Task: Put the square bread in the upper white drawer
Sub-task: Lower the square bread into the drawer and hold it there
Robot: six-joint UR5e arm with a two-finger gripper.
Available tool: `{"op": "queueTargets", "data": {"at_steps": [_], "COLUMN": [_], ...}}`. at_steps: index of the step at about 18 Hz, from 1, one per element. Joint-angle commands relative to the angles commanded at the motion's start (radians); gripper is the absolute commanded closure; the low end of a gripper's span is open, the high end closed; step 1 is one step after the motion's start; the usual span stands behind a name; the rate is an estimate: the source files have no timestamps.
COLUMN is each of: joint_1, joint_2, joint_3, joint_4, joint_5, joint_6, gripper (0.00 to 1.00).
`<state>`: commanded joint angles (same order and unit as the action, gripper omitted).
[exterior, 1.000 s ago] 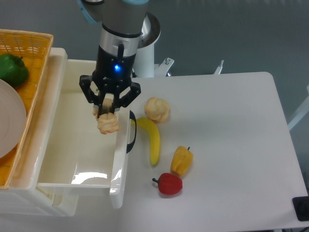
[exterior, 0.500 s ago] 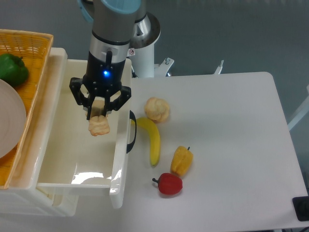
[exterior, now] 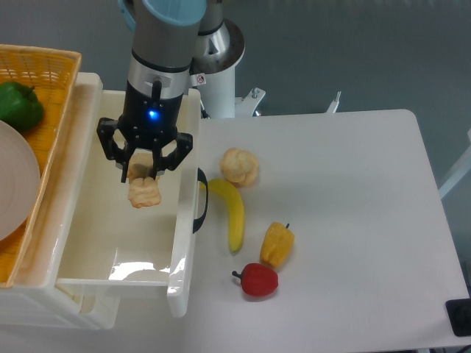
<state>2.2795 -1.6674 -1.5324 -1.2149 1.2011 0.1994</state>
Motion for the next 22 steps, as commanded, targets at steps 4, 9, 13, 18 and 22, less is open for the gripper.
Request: {"op": "queueTargets", "data": {"at_steps": [4,9,13,18,22], "joint_1": [0.000,-0.002,-0.017,-0.026,-0.028], "joint_2": [0.000,0.000,0.000,-0.021,-0.017], "joint_3": [-0.002,-0.002,-0.011,-0.025,-0.025], "joint_4": [0.000,-0.002,0.000,0.002,0.000], "joint_5": [0.000,0.000,-0.002,-0.002,-0.006], "joint_6": [0.000,-0.002,0.002,0.003,0.002], "gripper": [0.48,0.47,0.47,0.43,0.41]}}
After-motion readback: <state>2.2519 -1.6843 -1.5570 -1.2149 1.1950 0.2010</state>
